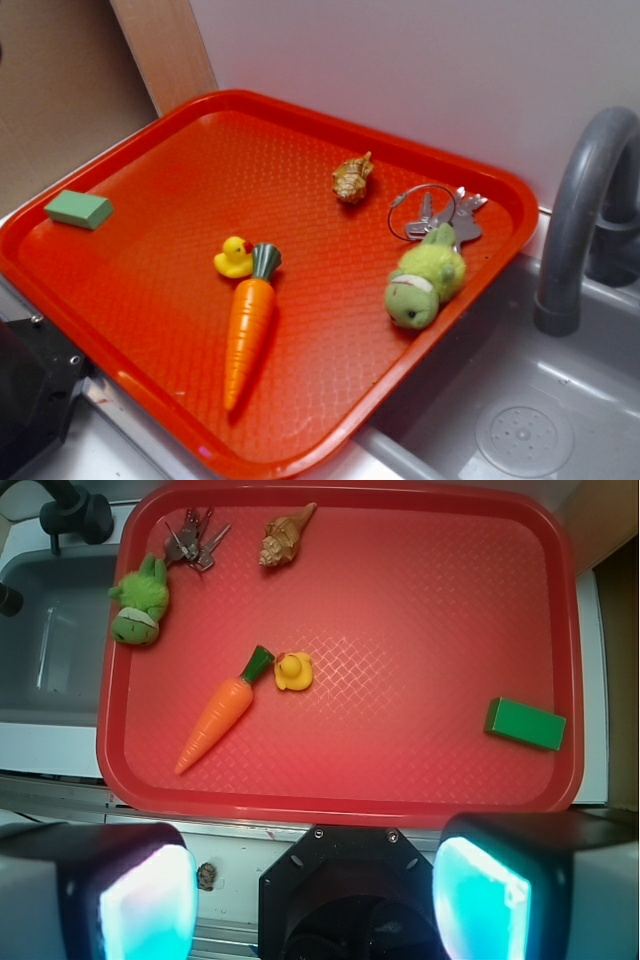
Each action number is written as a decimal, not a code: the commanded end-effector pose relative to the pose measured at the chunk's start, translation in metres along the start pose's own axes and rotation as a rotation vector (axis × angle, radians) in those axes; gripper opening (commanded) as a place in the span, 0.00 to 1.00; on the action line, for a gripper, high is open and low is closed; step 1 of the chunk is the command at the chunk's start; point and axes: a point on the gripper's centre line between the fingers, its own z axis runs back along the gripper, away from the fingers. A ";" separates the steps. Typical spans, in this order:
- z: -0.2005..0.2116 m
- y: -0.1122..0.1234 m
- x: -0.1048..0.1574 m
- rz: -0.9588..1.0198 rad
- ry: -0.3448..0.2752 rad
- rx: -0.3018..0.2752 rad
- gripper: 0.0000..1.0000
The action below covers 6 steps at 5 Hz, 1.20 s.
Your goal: Grab the silver keys.
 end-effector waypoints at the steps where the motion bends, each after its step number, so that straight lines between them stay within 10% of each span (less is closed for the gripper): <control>1: 0.000 0.000 0.000 0.000 0.000 0.000 1.00; 3: -0.073 -0.003 0.095 -0.323 -0.268 -0.015 1.00; 6: -0.117 -0.089 0.139 -0.600 -0.293 -0.242 1.00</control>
